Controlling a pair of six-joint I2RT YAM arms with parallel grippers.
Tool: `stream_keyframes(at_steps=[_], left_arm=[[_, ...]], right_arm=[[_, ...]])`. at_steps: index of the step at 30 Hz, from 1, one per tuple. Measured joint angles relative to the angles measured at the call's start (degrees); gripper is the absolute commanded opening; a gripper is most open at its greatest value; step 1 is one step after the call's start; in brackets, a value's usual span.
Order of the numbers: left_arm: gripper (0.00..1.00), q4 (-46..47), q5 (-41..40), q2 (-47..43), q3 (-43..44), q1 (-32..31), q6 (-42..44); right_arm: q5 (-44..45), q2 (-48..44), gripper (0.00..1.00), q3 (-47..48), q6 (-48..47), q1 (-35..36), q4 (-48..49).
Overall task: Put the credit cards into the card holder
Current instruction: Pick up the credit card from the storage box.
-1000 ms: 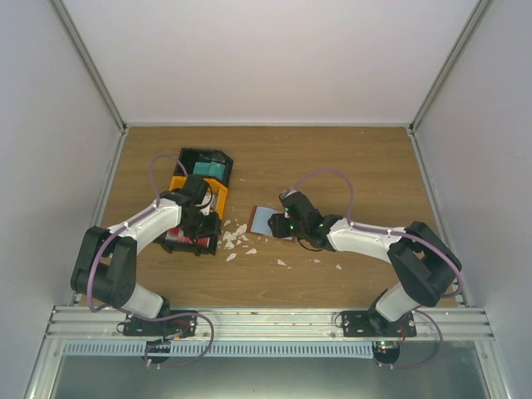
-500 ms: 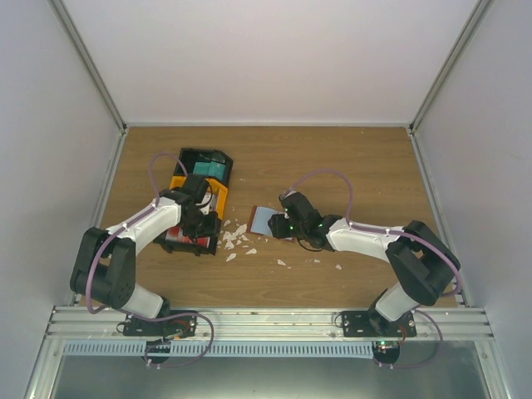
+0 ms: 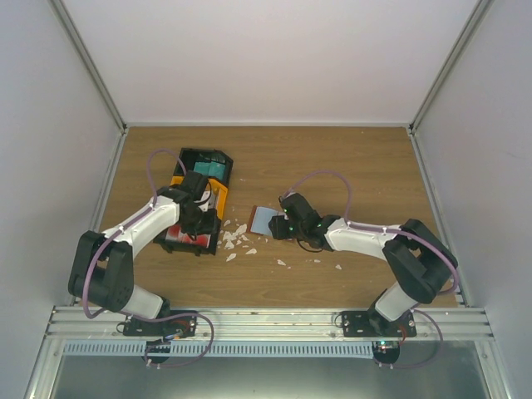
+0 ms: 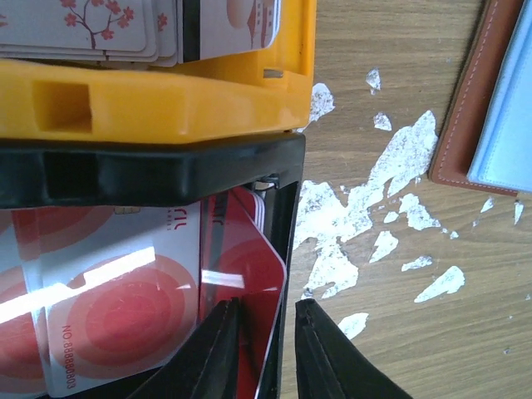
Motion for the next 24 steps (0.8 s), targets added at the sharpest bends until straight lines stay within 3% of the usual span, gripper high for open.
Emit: stream_keyframes(at_steps=[24], left_arm=[[0.0, -1.84, -3.63, -2.25, 0.04, 0.0, -0.68]], right_arm=[[0.0, 0.76, 0.5, 0.02, 0.17, 0.0, -0.63]])
